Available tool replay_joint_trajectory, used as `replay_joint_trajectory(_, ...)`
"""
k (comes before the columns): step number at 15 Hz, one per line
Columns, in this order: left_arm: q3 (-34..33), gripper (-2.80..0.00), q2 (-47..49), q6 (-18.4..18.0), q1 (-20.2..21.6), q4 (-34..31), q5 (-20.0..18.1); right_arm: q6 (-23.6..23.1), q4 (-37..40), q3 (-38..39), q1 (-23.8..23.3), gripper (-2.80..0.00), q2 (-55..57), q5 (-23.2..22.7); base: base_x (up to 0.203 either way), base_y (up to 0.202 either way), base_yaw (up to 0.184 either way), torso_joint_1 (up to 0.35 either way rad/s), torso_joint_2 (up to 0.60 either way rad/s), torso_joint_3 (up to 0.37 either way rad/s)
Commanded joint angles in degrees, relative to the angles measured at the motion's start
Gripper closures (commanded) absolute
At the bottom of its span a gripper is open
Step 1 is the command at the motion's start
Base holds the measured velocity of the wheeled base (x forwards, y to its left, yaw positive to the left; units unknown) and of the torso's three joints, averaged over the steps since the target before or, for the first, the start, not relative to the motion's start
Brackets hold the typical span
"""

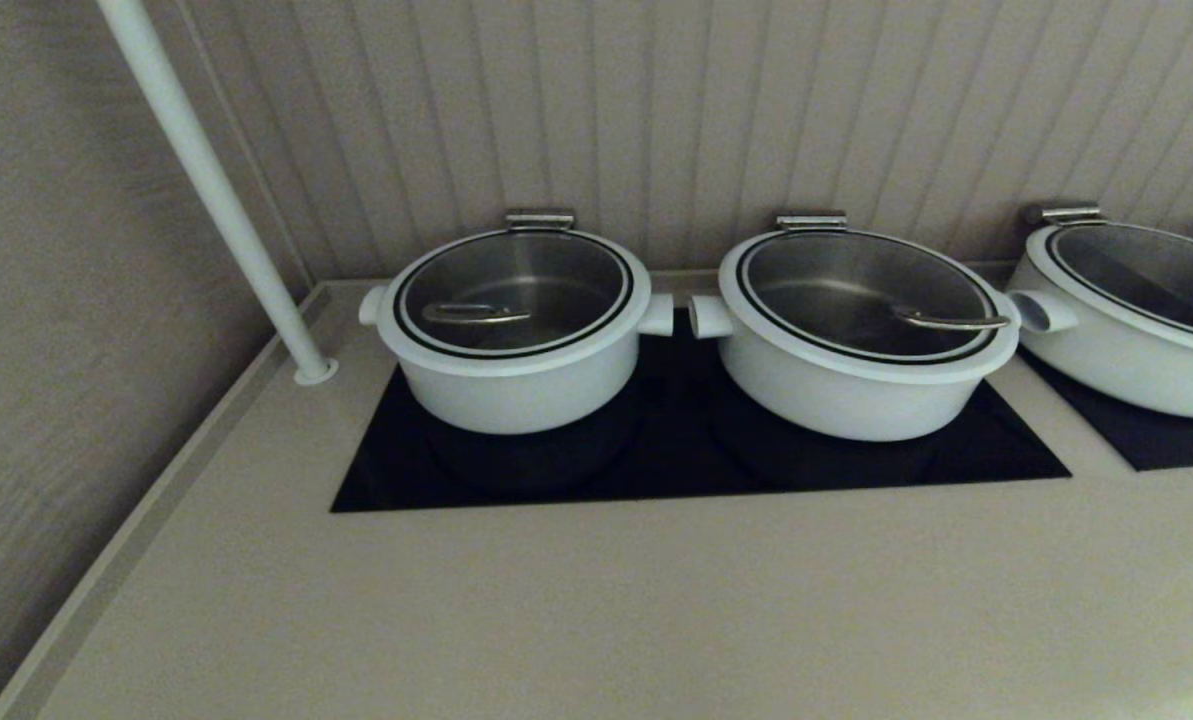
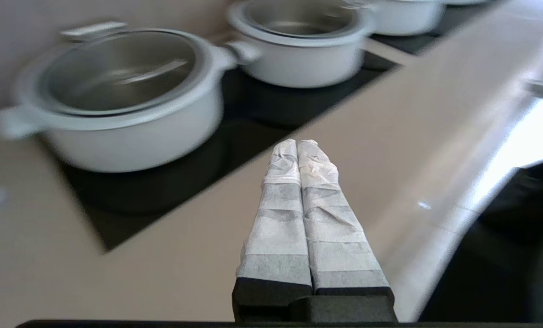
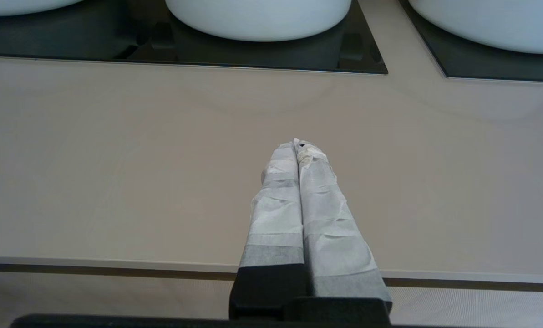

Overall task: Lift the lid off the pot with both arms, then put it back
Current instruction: Open the food pot lid a small opening with the left arm

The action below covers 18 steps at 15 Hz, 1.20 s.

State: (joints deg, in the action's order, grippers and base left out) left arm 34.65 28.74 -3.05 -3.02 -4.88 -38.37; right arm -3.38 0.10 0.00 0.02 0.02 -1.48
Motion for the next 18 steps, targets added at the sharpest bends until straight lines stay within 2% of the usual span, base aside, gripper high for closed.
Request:
replay_joint_trajectory(1,0.6,0.00,3.7,0.0,-4.2,-0.2,-0.7,-0.1,0.0,0.0,0.0,0.00,0.0,0.0,0.000,0.000,0.000,0.000,0.00,0.000)
replay_joint_trajectory(2,0.7,0.00,5.3,0.0,-6.8,-0.1,-0.8,-0.1,0.0,0.0,0.0,0.00,0.0,0.0,0.000,0.000,0.000,0.000,0.00,0.000)
replay_joint_trajectory(4,0.7,0.00,8.9,-0.3,-8.9,0.2,-0.8,-0.1,0.0,0.0,0.0,0.00,0.0,0.0,0.000,0.000,0.000,0.000,0.00,0.000)
replay_joint_trajectory(8,0.3,0.00,16.3,-5.6,-9.5,2.3,-0.8,-0.1,0.0,0.0,0.0,0.00,0.0,0.0,0.000,0.000,0.000,0.000,0.00,0.000)
replay_joint_trajectory(13,0.6,0.00,23.5,-6.7,-10.4,7.9,-0.2,-0.1,0.0,0.0,0.1,0.00,0.1,0.0,0.000,0.000,0.000,0.000,0.00,0.000)
replay_joint_trajectory(18,1.0,0.00,26.5,-6.9,-10.4,8.4,1.4,-0.1,0.0,0.0,0.1,0.00,0.1,0.0,0.000,0.000,0.000,0.000,0.00,0.000)
